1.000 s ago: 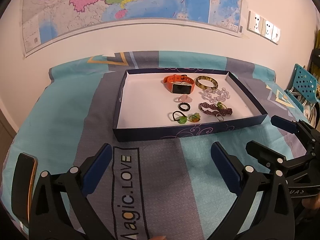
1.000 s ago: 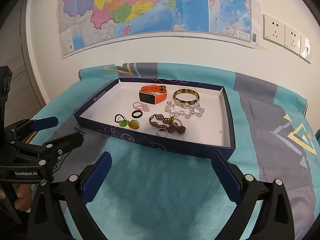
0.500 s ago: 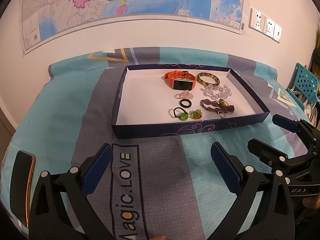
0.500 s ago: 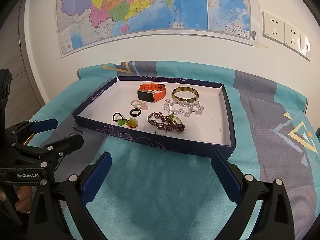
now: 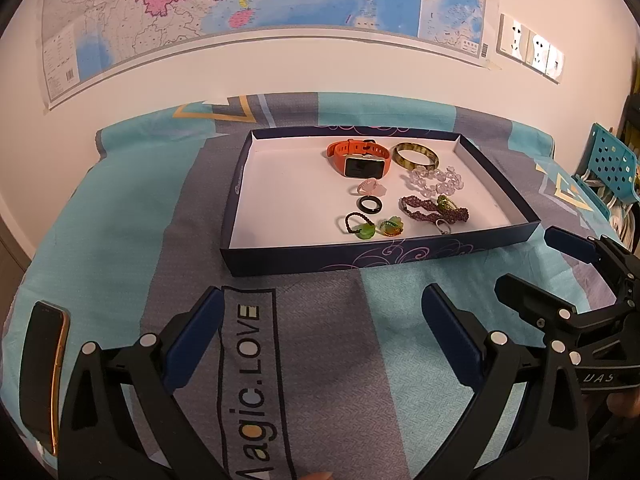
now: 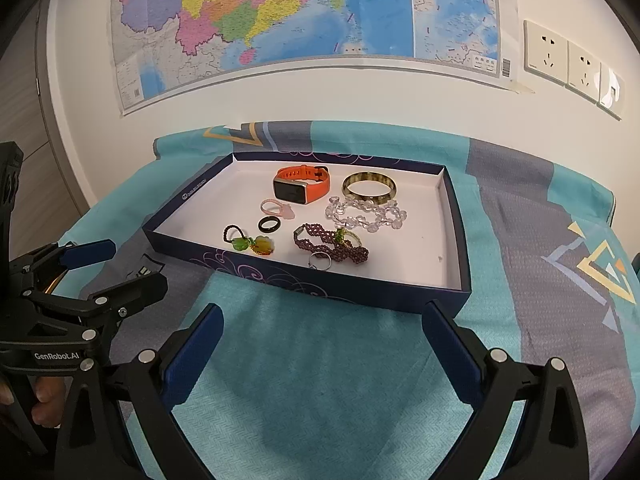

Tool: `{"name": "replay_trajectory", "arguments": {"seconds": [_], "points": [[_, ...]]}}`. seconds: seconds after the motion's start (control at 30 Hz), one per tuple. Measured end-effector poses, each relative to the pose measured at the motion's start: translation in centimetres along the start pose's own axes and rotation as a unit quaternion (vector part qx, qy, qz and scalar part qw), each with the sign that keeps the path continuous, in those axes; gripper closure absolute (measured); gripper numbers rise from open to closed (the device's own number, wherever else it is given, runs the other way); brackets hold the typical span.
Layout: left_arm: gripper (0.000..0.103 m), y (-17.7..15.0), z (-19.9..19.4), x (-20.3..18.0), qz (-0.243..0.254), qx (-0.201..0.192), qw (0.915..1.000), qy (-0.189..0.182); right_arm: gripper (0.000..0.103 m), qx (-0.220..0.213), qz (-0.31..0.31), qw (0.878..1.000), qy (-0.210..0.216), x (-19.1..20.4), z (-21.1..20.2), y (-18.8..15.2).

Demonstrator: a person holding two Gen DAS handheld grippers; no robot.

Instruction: Organize jewelry

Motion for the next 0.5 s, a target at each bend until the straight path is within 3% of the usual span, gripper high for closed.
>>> {"name": "replay_trajectory", "arguments": {"seconds": [0.5], "points": [[0.006,-0.05,-0.03,-0.15,0.001,0.001,1.0000,0.000,0.007,0.002,0.000,1.000,-0.002,-0.05,0.12,-0.08]]}}
Point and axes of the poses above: each gripper's, at about its wrist camera, not at the fingertips, and z roughly the way its jaws point, x to its left, y to its top, the point moved 2 cm from there along z, roughly the way its jaws point, and after that the axes turned 13 degrees about y, right-handed, at the moved point
